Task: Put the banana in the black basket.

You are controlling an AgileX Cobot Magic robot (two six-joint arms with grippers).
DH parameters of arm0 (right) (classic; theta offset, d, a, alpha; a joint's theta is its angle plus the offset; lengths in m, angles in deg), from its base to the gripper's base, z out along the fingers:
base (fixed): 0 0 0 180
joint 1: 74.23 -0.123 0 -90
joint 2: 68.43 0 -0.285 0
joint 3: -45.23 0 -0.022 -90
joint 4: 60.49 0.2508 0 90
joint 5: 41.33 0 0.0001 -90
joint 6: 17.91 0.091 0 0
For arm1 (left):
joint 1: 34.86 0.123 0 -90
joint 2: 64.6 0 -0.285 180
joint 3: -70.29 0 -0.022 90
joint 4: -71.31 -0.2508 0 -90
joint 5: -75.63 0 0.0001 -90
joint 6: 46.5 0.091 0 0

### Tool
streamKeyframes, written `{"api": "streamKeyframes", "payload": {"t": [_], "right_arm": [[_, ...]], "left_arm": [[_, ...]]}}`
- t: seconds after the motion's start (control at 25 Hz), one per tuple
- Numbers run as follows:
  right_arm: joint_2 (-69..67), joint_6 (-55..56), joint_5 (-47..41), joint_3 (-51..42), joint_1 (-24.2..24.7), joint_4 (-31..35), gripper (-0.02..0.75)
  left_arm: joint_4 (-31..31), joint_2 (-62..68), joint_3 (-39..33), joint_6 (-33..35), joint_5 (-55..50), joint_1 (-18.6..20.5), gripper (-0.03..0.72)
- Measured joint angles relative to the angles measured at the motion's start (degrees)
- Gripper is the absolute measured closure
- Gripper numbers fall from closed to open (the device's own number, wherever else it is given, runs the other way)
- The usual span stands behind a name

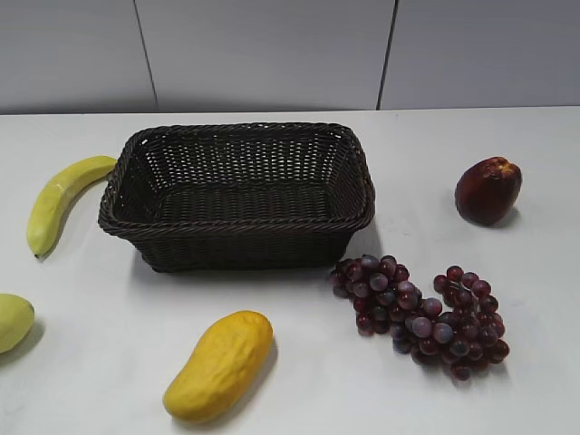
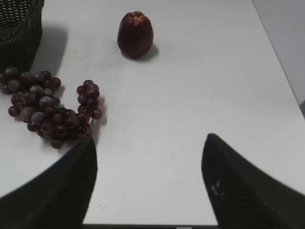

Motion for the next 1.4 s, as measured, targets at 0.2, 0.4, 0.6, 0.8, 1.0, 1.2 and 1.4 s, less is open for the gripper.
{"api": "streamKeyframes", "payload": {"t": [0.2, 0.4, 0.6, 0.8, 1.0, 1.2, 1.4], "right_arm": [[0.0, 0.0, 0.0, 0.0, 0.0, 0.0, 0.187], [0.0, 0.0, 0.0, 0.0, 0.0, 0.0, 0.187], [0.0, 0.0, 0.0, 0.0, 0.0, 0.0, 0.187], [0.0, 0.0, 0.0, 0.0, 0.0, 0.0, 0.187], [0.0, 0.0, 0.0, 0.0, 0.0, 0.0, 0.187], [0.0, 0.0, 0.0, 0.0, 0.0, 0.0, 0.187], [0.0, 0.0, 0.0, 0.0, 0.0, 0.0, 0.187]], "left_arm": [[-0.1, 0.0, 0.0, 0.0, 0.0, 0.0, -0.011], [-0.1, 0.0, 0.0, 0.0, 0.0, 0.0, 0.001], [-0.1, 0.0, 0.0, 0.0, 0.0, 0.0, 0.073], [1.6, 0.3, 0.3, 0.0, 0.6, 0.0, 0.114], [3.1, 8.4, 2.3, 0.0, 6.5, 0.0, 0.118], [3.9, 21.5, 2.6, -0.1, 15.1, 0.0, 0.101], [4.8, 34.3, 2.6, -0.1, 22.6, 0.0, 0.081]]}}
